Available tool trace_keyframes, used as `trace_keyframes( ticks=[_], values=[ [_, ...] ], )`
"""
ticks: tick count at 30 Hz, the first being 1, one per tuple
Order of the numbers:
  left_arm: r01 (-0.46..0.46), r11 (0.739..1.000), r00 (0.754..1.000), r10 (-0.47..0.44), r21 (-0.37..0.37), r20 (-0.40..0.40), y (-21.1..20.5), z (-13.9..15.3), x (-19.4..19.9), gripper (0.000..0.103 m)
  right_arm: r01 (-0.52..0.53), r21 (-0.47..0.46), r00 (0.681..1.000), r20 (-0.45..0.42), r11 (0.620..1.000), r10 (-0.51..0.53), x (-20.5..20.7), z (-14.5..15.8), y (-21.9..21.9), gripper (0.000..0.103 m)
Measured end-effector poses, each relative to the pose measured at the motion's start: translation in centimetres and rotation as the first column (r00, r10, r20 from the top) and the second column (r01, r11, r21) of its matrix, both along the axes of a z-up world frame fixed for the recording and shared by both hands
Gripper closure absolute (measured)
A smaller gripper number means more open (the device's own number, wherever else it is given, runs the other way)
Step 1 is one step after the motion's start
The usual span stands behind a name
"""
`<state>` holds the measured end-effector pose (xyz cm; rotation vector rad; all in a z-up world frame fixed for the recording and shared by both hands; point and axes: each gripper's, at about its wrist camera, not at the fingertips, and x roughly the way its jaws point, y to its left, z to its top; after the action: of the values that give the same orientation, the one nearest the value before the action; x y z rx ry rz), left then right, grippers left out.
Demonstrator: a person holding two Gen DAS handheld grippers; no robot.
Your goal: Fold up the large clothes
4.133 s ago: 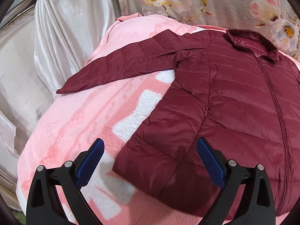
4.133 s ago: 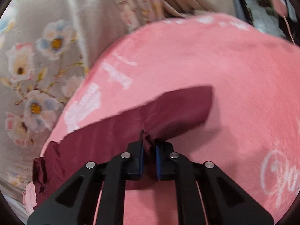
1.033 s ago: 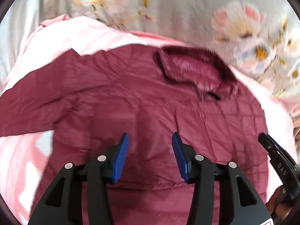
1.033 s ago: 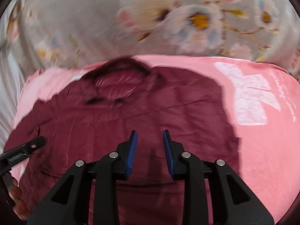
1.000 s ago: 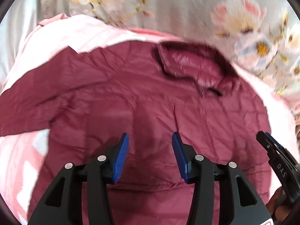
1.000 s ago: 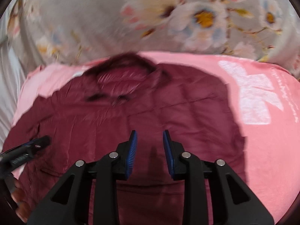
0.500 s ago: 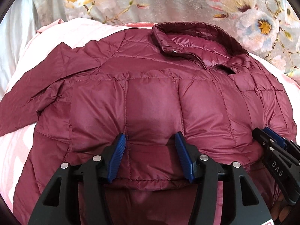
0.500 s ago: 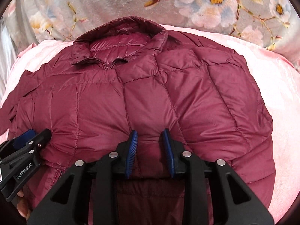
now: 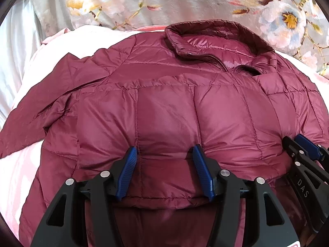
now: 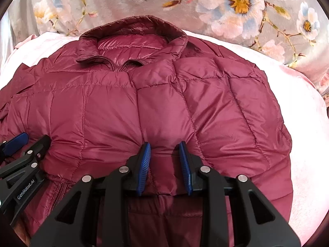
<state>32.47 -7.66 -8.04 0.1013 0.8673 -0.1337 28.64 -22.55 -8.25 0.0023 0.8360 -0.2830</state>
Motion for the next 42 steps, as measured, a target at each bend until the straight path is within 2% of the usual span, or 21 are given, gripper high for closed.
trace_keyframes(
  ticks=[2,5,6,8,9,11,15,18,20,21,24,26,27,28,30,32,33,34,36,40,42],
  values=[
    [-0.001,1.0,1.0,0.001,-0.01,-0.001,0.1,0.1,0.0,0.045,0.0,0.006,1.0,0.001,1.0,0.0,0.0,0.0,0.0,0.075],
    [0.019,0.991,1.0,-0.021,-0.133,-0.015,1.9,0.9,-0.1,0.038,-0.002,0.03,1.0,0.005,1.0,0.002,0.0,0.1,-0.3,0.075],
    [0.011,0.986,1.0,-0.015,-0.168,-0.024,3.0,1.3,-0.3,0.038,0.001,0.031,1.0,0.005,1.0,-0.001,-0.2,0.3,-0.4,0.069],
    [-0.031,0.973,0.998,0.019,-0.228,-0.052,7.0,2.6,-1.3,0.037,0.015,0.019,1.0,0.011,1.0,-0.015,-1.1,1.2,0.3,0.06],
    [-0.04,0.967,0.998,0.026,-0.253,-0.055,8.5,3.1,-1.7,0.036,-0.002,0.029,1.0,0.03,1.0,0.001,-1.8,1.8,0.9,0.059],
    [-0.095,0.947,0.995,0.084,-0.308,-0.048,13.7,4.3,-2.6,0.025,-0.049,0.041,0.997,0.062,0.998,0.047,-3.2,3.0,3.0,0.055],
    [-0.277,0.898,0.961,0.258,-0.343,-0.101,24.7,4.6,-3.0,0.025,-0.137,0.057,0.987,0.093,0.989,0.131,-6.1,4.4,7.6,0.045],
    [-0.441,0.821,0.897,0.413,-0.361,-0.156,33.3,3.6,-3.0,0.025,-0.174,0.09,0.982,0.094,0.981,0.166,-8.2,4.6,9.9,0.04],
    [-0.544,0.756,0.838,0.513,-0.364,-0.188,38.7,2.7,-3.3,0.025,-0.188,0.124,0.98,0.09,0.974,0.177,-9.6,4.4,11.1,0.037],
    [-0.59,0.711,0.805,0.555,-0.382,-0.21,41.4,2.2,-3.5,0.025,-0.189,0.133,0.98,0.087,0.973,0.178,-9.9,4.4,11.4,0.037],
    [-0.657,0.598,0.744,0.611,-0.459,-0.27,46.5,1.1,-3.7,0.025,-0.184,0.171,0.982,0.076,0.968,0.174,-11.2,3.9,12.1,0.036],
    [-0.653,0.549,0.739,0.612,-0.522,-0.281,48.2,0.8,-3.7,0.025,-0.181,0.179,0.983,0.071,0.967,0.17,-12.0,3.6,12.7,0.036],
    [-0.656,0.534,0.733,0.618,-0.533,-0.283,48.8,0.8,-3.5,0.025,-0.178,0.178,0.983,0.068,0.968,0.168,-12.2,3.5,12.9,0.036],
    [-0.657,0.531,0.731,0.623,-0.535,-0.279,49.2,0.9,-3.2,0.025,-0.176,0.18,0.984,0.064,0.968,0.167,-12.4,3.4,12.9,0.036],
    [-0.661,0.551,0.731,0.626,-0.509,-0.271,49.0,1.1,-2.1,0.031,-0.17,0.187,0.985,0.057,0.968,0.162,-12.6,3.3,12.9,0.036],
    [-0.622,0.587,0.767,0.589,-0.518,-0.254,48.7,1.5,-1.3,0.077,-0.157,0.192,0.987,0.055,0.969,0.149,-13.0,3.2,12.8,0.036],
    [-0.611,0.61,0.779,0.576,-0.505,-0.248,48.3,2.0,-0.7,0.086,-0.151,0.193,0.988,0.054,0.97,0.143,-13.1,3.3,12.6,0.036],
    [-0.585,0.639,0.799,0.558,-0.499,-0.223,47.3,2.7,-0.1,0.099,-0.148,0.192,0.989,0.055,0.97,0.14,-13.3,3.3,12.5,0.036],
    [-0.533,0.694,0.835,0.524,-0.485,-0.168,45.1,4.5,0.4,0.1,-0.139,0.186,0.99,0.058,0.973,0.13,-13.6,3.4,12.2,0.036],
    [-0.379,0.819,0.907,0.42,-0.431,0.001,38.0,10.8,0.6,0.102,-0.122,0.191,0.992,0.064,0.974,0.112,-14.2,3.6,11.3,0.035],
    [-0.284,0.865,0.937,0.342,-0.415,0.073,33.7,13.8,0.6,0.102,-0.116,0.197,0.992,0.066,0.974,0.105,-14.4,3.6,10.9,0.035]
  ],
)
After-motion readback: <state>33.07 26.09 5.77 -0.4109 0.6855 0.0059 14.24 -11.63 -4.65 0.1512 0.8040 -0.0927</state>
